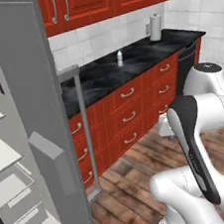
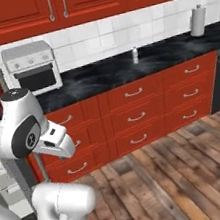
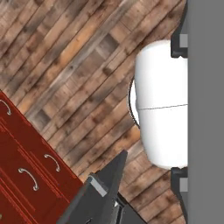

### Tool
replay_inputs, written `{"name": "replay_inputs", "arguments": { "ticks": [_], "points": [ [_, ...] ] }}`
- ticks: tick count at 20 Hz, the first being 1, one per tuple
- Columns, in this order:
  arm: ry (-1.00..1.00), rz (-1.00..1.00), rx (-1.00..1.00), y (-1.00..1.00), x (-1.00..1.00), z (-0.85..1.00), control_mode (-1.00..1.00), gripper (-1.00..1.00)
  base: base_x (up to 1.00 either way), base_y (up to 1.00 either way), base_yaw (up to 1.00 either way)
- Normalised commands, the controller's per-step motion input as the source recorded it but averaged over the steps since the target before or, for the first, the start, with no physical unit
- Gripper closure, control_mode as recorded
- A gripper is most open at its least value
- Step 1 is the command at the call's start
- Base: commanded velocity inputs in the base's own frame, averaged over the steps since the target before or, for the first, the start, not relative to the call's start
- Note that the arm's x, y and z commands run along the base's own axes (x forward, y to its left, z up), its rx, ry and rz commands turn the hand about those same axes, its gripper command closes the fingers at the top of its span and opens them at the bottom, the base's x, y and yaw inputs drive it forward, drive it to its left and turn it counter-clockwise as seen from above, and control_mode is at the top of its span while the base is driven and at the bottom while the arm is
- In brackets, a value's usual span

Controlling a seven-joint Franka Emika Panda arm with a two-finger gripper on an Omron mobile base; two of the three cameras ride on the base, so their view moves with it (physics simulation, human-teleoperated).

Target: Take the bottled waters from the counter and place them in the freezer to freeze. Close the freezer door after placing the bottles.

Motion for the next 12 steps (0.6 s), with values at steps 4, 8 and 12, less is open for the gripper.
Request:
{"name": "replay_inputs", "arguments": {
  "ticks": [4,8,12],
  "points": [
    [0.0,0.0,0.0,0.0,0.0,0.0,1.0,-1.0,0.52,-1.0,0.44],
    [0.0,0.0,0.0,0.0,0.0,0.0,1.0,-1.0,0.53,-1.0,0.45],
    [0.0,0.0,0.0,0.0,0.0,0.0,1.0,-1.0,0.57,-1.0,0.44]
  ]
}}
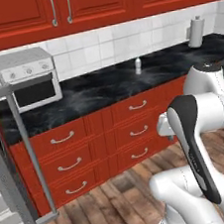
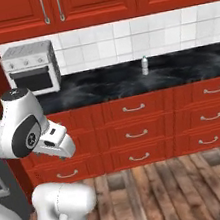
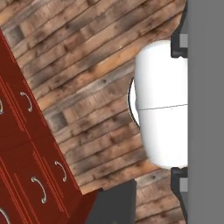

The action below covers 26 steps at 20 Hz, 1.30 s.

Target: Take the bottled waters from the counter and place them in the freezer to freeze. Close the freezer door after placing the bottles.

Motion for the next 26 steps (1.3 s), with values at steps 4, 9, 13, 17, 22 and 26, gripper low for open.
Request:
{"name": "replay_inputs", "arguments": {
  "ticks": [4,9,13,17,22,26],
  "points": [
    [0.0,0.0,0.0,0.0,0.0,0.0,1.0,-1.0,0.6,-1.0,0.43],
    [0.0,0.0,0.0,0.0,0.0,0.0,1.0,-1.0,0.68,-0.89,0.34],
    [0.0,0.0,0.0,0.0,0.0,0.0,1.0,-1.0,0.83,-0.58,0.19],
    [0.0,0.0,0.0,0.0,0.0,0.0,1.0,-1.0,0.73,-0.32,0.09],
    [0.0,0.0,0.0,0.0,0.0,0.0,1.0,-1.0,0.82,0.0,0.01],
    [0.0,0.0,0.0,0.0,0.0,0.0,1.0,-1.0,0.78,0.01,0.01]
  ]
}}
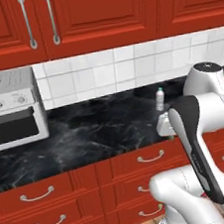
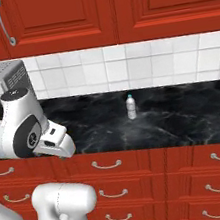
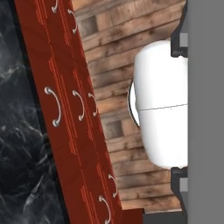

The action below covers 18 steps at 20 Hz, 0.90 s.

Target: Take the bottled waters from the counter and place them in the freezer to freeze. Close the freezer door after placing the bottles.

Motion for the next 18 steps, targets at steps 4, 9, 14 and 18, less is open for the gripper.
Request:
{"name": "replay_inputs", "arguments": {
  "ticks": [4,9,14,18],
  "points": [
    [0.0,0.0,0.0,0.0,0.0,0.0,1.0,-1.0,0.48,-0.11,0.02],
    [0.0,0.0,0.0,0.0,0.0,0.0,1.0,-1.0,0.55,-0.25,0.02],
    [0.0,0.0,0.0,0.0,0.0,0.0,1.0,-1.0,0.64,-0.17,0.0],
    [0.0,0.0,0.0,0.0,0.0,0.0,1.0,-1.0,0.2,-0.07,0.0]
  ]
}}
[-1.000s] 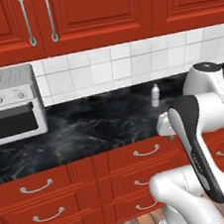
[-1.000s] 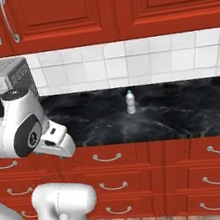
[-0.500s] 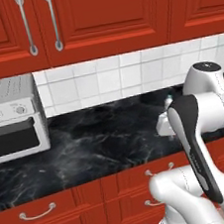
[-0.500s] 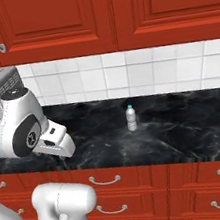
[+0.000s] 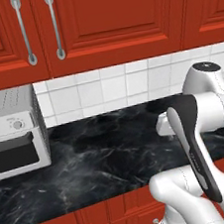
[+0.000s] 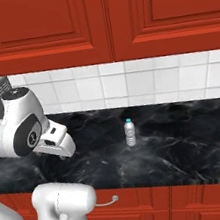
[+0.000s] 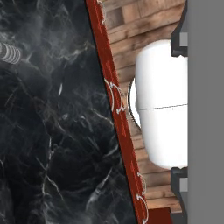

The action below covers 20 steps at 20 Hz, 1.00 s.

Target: Take the bottled waters from the counter and place them in the freezer to freeze. Close the freezer door after placing the bottles.

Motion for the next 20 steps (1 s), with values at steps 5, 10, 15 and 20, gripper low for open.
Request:
{"name": "replay_inputs", "arguments": {
  "ticks": [5,10,15,20],
  "points": [
    [0.0,0.0,0.0,0.0,0.0,0.0,1.0,-1.0,0.0,0.0,0.0],
    [0.0,0.0,0.0,0.0,0.0,0.0,1.0,-1.0,0.05,-0.01,0.0],
    [-0.04,0.08,0.1,-0.52,0.03,-0.02,-1.0,-1.0,0.02,-0.01,0.0],
    [-0.12,0.2,0.15,-0.76,0.06,0.0,-1.0,-1.0,0.0,0.0,0.0]
  ]
}}
